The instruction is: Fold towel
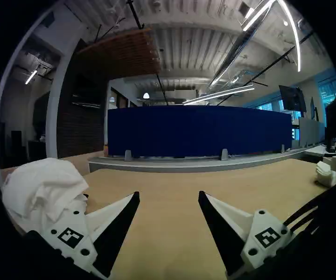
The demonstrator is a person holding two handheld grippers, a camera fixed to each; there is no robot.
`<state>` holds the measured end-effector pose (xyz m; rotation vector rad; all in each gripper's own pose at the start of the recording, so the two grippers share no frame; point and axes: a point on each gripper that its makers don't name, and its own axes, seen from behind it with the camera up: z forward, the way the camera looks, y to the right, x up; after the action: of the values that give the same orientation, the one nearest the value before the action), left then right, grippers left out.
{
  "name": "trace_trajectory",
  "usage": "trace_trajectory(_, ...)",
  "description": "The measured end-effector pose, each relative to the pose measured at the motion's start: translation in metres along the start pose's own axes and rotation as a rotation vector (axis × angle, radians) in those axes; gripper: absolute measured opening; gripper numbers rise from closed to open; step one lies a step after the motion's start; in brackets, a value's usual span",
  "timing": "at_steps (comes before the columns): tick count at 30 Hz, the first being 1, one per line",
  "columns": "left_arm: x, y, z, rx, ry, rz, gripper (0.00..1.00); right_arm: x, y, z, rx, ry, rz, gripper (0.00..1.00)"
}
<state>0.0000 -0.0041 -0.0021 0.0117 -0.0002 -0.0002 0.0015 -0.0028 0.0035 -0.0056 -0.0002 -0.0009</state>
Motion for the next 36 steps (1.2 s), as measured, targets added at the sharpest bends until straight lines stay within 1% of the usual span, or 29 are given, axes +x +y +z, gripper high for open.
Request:
trace_trajectory(8, 0.0003, 0.0006, 0.0005, 0.0, 0.0, 0.0, 0.94, -0.0003, 0.0035, 0.0008, -0.014, 0.0, 0.0, 1.0)
trace_trajectory(36, -0.0001, 0.0002, 0.0014, 0.0, 0.0, 0.0, 0.93, -0.0012, 0.0033, 0.0, -0.015, 0.0, 0.0, 1.0)
